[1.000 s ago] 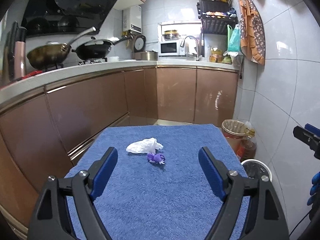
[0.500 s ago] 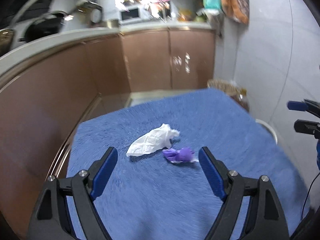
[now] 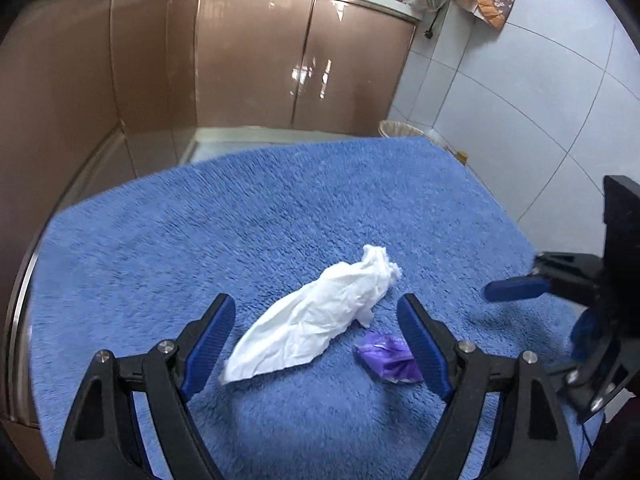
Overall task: Collect trash
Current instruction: 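Grasp the white tissue with the left tool while the right tool grasps the purple wrapper, then carry the tissue and purple wrapper to the metal bin and open both tools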
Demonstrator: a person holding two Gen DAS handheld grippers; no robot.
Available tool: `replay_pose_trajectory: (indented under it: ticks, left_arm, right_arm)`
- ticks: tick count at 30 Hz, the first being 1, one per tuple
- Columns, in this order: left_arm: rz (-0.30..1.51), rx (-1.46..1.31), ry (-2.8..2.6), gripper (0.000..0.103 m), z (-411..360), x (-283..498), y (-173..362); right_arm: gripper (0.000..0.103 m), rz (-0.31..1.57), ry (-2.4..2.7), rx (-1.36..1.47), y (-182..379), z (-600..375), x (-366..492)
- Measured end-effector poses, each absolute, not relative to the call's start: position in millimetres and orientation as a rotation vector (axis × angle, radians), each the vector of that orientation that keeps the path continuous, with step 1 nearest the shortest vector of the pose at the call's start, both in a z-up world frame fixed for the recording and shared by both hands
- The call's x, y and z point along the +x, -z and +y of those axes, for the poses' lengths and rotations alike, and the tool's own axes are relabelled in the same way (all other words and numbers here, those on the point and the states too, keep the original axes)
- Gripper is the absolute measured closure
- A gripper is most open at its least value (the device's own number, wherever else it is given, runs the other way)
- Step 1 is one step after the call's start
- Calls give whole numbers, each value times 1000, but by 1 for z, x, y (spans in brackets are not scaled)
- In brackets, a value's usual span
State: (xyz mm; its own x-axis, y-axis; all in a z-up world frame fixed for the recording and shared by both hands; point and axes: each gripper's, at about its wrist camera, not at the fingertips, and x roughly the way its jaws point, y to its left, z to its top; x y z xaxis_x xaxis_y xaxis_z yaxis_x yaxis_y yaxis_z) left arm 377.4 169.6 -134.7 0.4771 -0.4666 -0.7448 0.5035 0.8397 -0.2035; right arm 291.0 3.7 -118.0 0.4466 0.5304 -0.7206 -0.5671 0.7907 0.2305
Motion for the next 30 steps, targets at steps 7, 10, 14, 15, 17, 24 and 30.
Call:
replay_pose_trajectory:
  ticks: [7, 10, 14, 15, 17, 24, 30]
  left_arm:
    - [955, -24, 604, 54, 173, 386, 153]
    - [965, -47, 590, 71, 176, 386, 156]
    - [953, -77, 583, 88, 181, 377, 151]
    - [946, -83, 579, 89, 181, 374, 148]
    - [932, -95, 567, 90, 182, 366, 141]
    - [885, -78, 525, 93, 177, 327, 110]
    - [824, -71, 500, 93, 174, 280, 76]
  right_arm:
    - [57, 915, -735, -42, 140, 31, 308]
    - [69, 928, -736, -48, 146, 35, 309]
    - [73, 915, -734, -40, 145, 30, 302]
    - [73, 911, -733, -41, 143, 28, 299]
    - [73, 903, -729, -42, 138, 23, 290]
    - [73, 859, -700, -33, 109, -3, 249]
    - [73, 799, -652, 1, 76, -36, 206]
